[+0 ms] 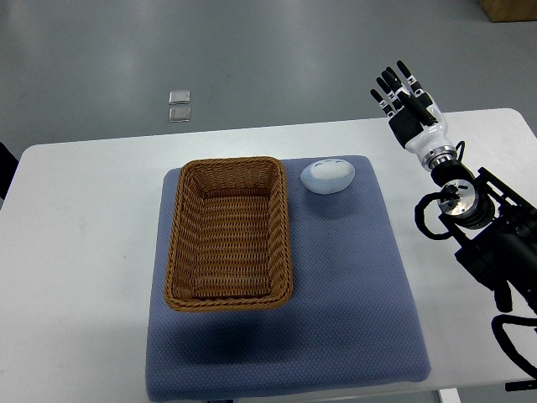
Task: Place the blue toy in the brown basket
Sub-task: 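Swing the right hand out over the table toward the pale egg-shaped toy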
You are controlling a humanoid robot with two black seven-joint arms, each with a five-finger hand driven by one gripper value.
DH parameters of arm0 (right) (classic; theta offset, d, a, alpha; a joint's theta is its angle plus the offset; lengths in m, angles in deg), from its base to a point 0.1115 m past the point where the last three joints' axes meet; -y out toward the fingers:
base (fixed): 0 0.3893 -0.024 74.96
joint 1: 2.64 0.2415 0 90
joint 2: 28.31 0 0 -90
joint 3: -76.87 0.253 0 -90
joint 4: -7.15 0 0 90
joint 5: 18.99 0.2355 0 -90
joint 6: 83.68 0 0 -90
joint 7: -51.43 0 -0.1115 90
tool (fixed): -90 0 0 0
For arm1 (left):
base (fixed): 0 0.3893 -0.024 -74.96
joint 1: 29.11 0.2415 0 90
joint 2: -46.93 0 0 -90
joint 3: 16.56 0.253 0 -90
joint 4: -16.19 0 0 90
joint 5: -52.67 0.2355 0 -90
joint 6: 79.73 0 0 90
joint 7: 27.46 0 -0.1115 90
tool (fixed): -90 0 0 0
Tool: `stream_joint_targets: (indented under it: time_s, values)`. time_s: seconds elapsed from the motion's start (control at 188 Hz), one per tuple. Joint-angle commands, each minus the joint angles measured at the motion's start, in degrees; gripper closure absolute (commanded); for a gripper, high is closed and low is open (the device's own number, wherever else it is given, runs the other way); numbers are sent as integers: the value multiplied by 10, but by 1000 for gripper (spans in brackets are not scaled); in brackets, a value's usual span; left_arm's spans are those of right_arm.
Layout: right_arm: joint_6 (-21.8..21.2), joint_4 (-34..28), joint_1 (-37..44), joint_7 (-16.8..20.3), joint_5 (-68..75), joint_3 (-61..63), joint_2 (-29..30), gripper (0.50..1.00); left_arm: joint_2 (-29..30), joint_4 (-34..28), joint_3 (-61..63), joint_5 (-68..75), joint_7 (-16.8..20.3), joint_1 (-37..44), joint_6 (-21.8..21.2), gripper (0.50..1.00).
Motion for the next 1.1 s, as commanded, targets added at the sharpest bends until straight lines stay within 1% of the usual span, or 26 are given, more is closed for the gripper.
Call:
stream_joint_targets:
  time_s: [0.0,0.265,0.361,0.488,0.621,0.721,0.79,0.971,1.093]
  values:
    - [-5,0,0,-2,0,-1,0,589,0,0,0,0,0,-1,0,500]
    - [-2,-3,14,5,-25,-22,-6,591,0,0,-1,0,0,-3,0,500]
    - [-3,-7,26,6,-68,-66,-19,591,0,0,-1,0,0,-3,0,500]
    - [-5,-7,61,7,-142,-140,-44,591,0,0,-1,0,0,-3,0,500]
    - [-6,-7,126,15,-261,-262,-75,591,0,1,-1,0,0,-3,0,500]
    - [-9,-7,176,19,-316,-342,-92,591,0,1,-1,0,0,-4,0,500]
    - [-12,-8,217,31,-354,-412,-104,591,0,2,-1,0,0,-4,0,500]
    - [-32,-8,320,47,-410,-563,-116,589,0,2,-1,0,0,-4,0,500]
    - [-44,-15,375,63,-423,-633,-117,589,0,0,-2,0,0,-4,0,500]
